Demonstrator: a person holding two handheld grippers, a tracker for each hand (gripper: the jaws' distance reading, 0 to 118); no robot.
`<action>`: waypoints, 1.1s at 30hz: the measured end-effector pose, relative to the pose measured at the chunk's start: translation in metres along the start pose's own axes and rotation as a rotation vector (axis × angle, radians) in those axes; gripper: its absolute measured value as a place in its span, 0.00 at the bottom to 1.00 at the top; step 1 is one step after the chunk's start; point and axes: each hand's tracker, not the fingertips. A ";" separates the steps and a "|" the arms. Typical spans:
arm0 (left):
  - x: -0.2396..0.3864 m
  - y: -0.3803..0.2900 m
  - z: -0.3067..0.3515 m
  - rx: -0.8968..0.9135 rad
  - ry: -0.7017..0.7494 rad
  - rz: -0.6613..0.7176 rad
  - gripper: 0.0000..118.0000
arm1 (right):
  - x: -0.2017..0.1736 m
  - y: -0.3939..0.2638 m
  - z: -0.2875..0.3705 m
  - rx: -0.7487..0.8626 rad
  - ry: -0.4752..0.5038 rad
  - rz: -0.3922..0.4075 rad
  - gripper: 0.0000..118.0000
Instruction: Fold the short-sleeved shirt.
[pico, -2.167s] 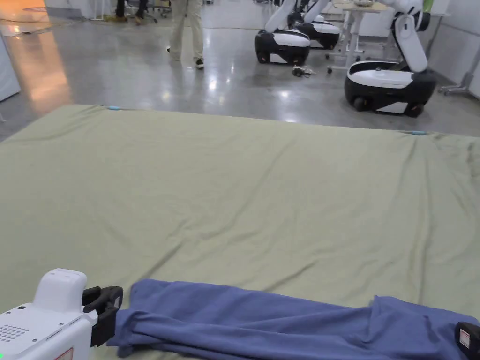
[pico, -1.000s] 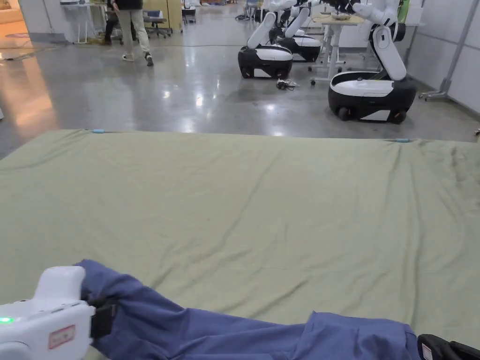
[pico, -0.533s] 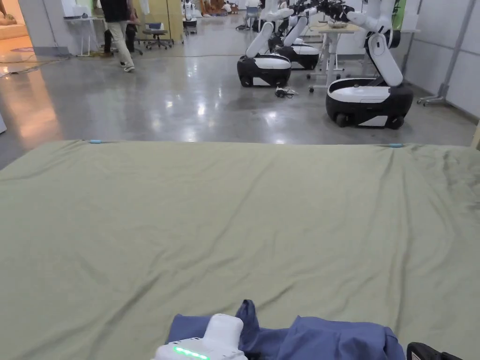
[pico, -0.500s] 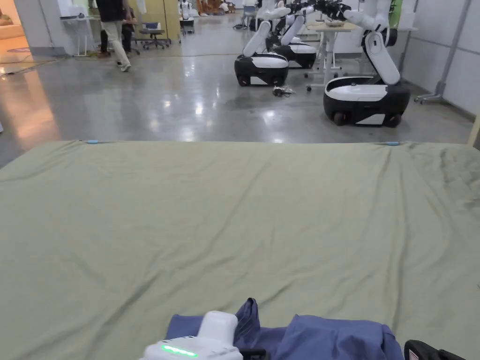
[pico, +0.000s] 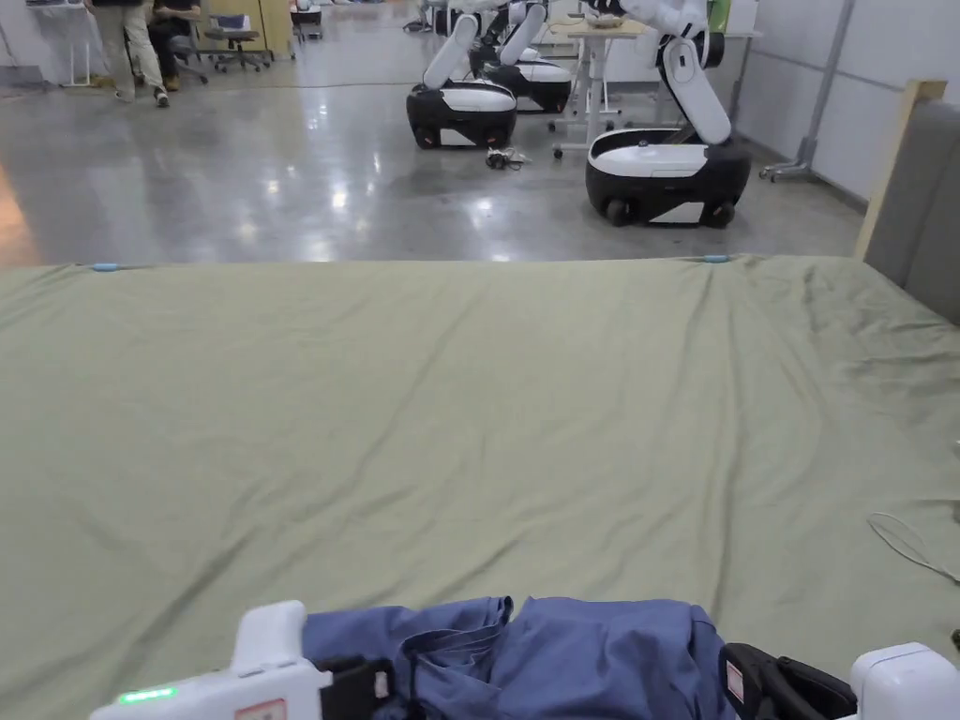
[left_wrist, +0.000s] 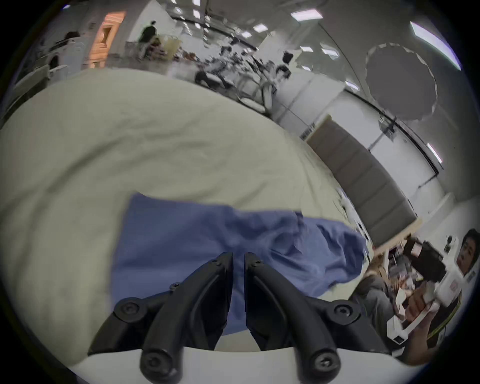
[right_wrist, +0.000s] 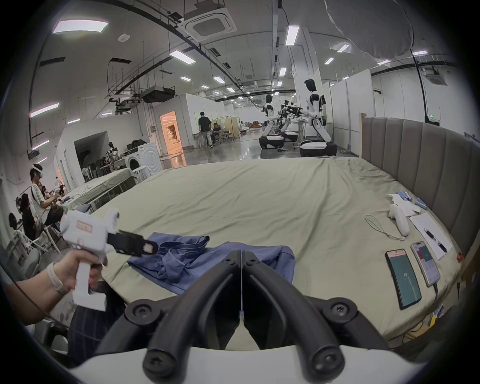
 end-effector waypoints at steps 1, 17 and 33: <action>0.010 -0.007 -0.012 -0.030 -0.008 -0.004 0.10 | 0.000 0.000 0.000 -0.002 -0.005 0.000 0.01; -0.010 0.003 0.047 0.034 -0.072 -0.026 0.10 | -0.002 0.008 -0.008 -0.022 -0.005 0.023 0.01; -0.184 -0.015 0.022 0.132 -0.643 0.742 0.97 | -0.016 0.007 -0.008 -0.054 -0.004 0.023 0.01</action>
